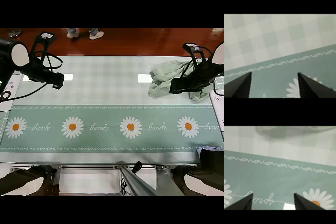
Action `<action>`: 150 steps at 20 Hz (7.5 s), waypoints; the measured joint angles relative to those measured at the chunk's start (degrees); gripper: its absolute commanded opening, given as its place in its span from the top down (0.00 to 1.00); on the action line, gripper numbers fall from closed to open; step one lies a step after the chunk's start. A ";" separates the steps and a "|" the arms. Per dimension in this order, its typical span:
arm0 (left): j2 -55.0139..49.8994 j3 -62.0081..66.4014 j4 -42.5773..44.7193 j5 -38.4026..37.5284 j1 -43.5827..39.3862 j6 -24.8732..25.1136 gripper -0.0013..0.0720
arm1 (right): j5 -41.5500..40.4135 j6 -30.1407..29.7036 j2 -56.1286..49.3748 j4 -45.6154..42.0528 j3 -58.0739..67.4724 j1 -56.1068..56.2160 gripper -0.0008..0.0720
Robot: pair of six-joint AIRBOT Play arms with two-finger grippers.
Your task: Fold the shirts.
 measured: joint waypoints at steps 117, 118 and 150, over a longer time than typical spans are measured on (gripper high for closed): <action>24.35 2.99 -2.32 -18.99 0.00 -5.66 0.20 | -39.30 10.03 -9.88 16.15 -9.46 46.73 0.31; 24.35 1.42 -2.34 -18.88 0.00 -6.08 0.20 | -39.17 9.51 -10.43 16.31 -9.57 46.80 0.31; 16.50 -58.99 -61.18 37.11 0.00 6.05 0.95 | -21.16 -5.05 9.18 14.10 -12.24 -22.99 0.30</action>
